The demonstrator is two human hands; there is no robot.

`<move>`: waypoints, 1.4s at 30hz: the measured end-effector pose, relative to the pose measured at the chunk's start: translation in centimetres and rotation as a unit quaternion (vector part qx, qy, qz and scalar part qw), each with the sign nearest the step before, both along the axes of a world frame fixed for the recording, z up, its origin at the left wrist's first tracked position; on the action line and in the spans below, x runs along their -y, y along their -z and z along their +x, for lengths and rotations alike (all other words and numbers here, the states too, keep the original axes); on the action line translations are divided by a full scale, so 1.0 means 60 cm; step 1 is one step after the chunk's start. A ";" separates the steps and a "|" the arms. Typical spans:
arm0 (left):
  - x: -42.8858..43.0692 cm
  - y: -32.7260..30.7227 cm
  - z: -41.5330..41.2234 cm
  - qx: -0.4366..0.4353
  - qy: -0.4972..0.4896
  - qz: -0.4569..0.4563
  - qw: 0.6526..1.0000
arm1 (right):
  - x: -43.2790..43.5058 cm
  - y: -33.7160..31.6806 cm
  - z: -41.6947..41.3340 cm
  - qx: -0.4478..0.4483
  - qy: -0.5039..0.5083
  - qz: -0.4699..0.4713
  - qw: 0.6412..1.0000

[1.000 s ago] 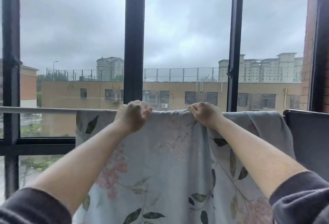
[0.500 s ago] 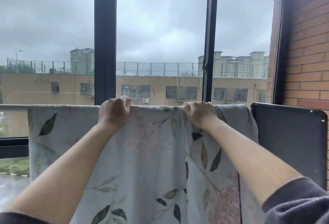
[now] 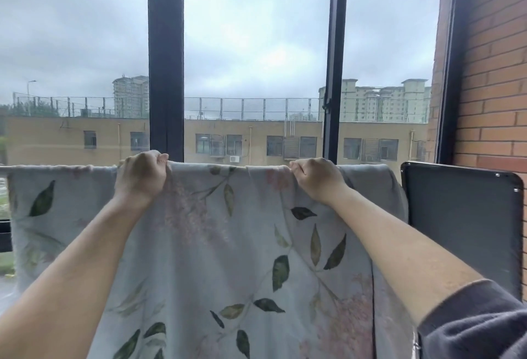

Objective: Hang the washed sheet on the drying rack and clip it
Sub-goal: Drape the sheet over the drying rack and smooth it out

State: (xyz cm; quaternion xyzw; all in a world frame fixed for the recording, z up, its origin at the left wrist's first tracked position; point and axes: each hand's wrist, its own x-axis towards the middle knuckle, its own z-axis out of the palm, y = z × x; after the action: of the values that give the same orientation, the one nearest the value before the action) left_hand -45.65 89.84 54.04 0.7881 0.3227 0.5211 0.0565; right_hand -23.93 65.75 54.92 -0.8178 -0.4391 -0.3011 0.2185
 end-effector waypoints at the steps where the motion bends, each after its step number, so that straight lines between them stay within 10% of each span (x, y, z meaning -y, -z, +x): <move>1: -0.003 -0.002 0.000 -0.009 -0.022 -0.014 1.000 | -0.002 0.003 -0.003 0.008 0.012 -0.003 1.000; 10: 0.143 0.011 0.102 -0.065 0.121 0.134 0.981 | -0.015 0.017 -0.023 0.075 0.057 0.018 0.995; 29: 0.048 0.049 0.056 -0.043 -0.003 0.246 0.968 | -0.020 0.030 0.000 0.155 0.008 0.034 0.987; 42: 0.032 0.052 0.055 -0.020 -0.039 0.235 0.971 | 0.074 0.019 0.056 0.041 0.082 0.031 0.995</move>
State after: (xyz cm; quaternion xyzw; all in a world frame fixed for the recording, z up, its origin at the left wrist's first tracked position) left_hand -42.36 87.92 50.92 0.7763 0.2221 0.5686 -0.1572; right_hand -20.59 61.29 53.77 -0.8310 -0.3692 -0.3647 0.2002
